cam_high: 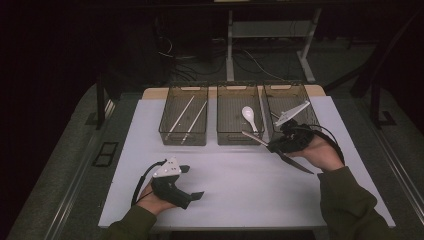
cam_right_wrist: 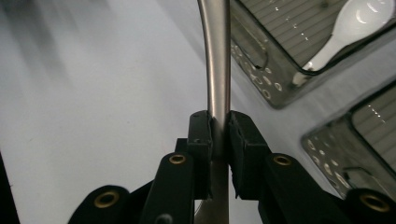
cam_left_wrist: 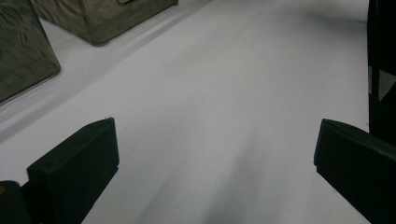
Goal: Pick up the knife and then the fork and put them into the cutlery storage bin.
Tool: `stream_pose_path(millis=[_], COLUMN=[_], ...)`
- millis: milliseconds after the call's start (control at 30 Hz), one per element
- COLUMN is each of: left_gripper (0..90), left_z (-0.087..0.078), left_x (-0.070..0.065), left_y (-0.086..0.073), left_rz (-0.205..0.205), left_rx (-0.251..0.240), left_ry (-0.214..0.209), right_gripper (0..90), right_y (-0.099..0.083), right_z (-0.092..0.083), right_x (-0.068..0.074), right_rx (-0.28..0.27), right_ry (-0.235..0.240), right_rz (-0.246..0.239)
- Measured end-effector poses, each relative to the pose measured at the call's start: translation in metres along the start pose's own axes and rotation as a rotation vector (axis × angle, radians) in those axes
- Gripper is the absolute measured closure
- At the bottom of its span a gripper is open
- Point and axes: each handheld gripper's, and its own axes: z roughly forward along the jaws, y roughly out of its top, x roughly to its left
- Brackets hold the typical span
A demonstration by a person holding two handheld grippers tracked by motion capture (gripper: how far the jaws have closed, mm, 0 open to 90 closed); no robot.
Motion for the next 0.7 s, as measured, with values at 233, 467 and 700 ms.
stream_pose_path(millis=[233,467,700], left_gripper=[0.0,0.0,0.0], left_z=[0.000,0.000,0.000], left_x=[0.000,0.000,0.000], left_y=[0.000,0.000,0.000], left_rz=[0.000,0.002,-0.003], left_rx=[-0.001,-0.001,-0.001], left_ry=[0.001,0.001,0.001], right_gripper=[79.3,79.3,79.3], right_y=[-0.002,0.000,0.004], right_z=[-0.016,-0.029,-0.039], right_x=[-0.014,-0.034,-0.060], right_rx=[-0.028,-0.024,-0.021], right_ry=[-0.045,-0.102,-0.148], right_rz=[0.026,0.060,0.109])
